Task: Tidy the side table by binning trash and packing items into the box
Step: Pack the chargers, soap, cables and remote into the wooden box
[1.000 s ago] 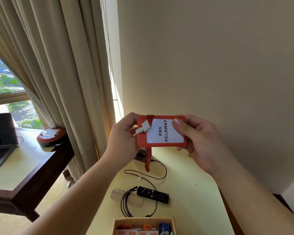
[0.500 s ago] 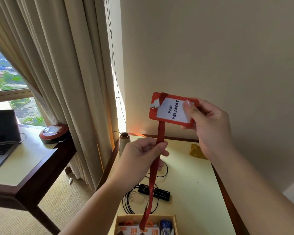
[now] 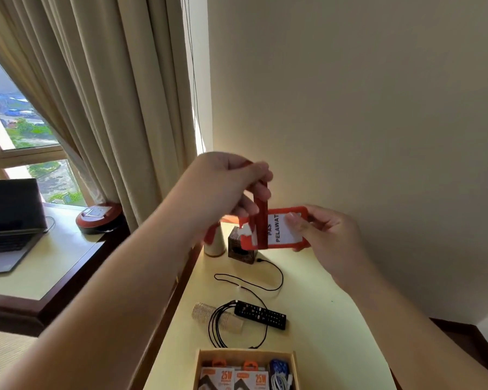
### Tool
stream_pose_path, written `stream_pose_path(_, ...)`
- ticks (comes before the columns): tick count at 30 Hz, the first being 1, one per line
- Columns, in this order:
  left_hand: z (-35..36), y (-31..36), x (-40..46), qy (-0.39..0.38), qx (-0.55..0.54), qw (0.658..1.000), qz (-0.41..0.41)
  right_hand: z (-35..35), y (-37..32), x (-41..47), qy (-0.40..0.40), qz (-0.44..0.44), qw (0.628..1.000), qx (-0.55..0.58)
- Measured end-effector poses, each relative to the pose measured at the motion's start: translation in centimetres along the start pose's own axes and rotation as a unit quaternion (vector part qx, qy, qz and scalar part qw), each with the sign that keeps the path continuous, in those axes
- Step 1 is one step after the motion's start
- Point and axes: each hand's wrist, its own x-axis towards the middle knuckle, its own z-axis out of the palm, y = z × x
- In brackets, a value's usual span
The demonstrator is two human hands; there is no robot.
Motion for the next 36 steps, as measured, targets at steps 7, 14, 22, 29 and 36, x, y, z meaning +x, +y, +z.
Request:
stream_pose_path(7,-1.9,-1.2,7.6,-0.13,0.125,0.97,-0.164,-0.3,-1.3,-1.4,-0.046,-0.003,0.993,0.113)
stream_pose_path(14,1.1,-6.6,5.4,-0.207,0.195,0.956,-0.069,-1.1,-3.8,-1.8,0.043,-0.02,0.992,0.115)
stream_pose_path(22,5.7,-9.7,0.8,-0.216,-0.351,0.908,-0.07,-1.5,-4.3,-0.6,0.105,-0.013,0.99,0.092)
stream_pose_path(29,6.8,-10.9,-3.0,-0.156,-0.272,0.946,-0.086,-1.3,-3.7,0.2,0.141,-0.001,0.988,0.07)
stream_pose_path(36,6.0,-8.3,-6.6,-0.036,0.04,0.998,-0.015,-1.4,-1.5,0.9,0.157,0.017,0.986,0.049)
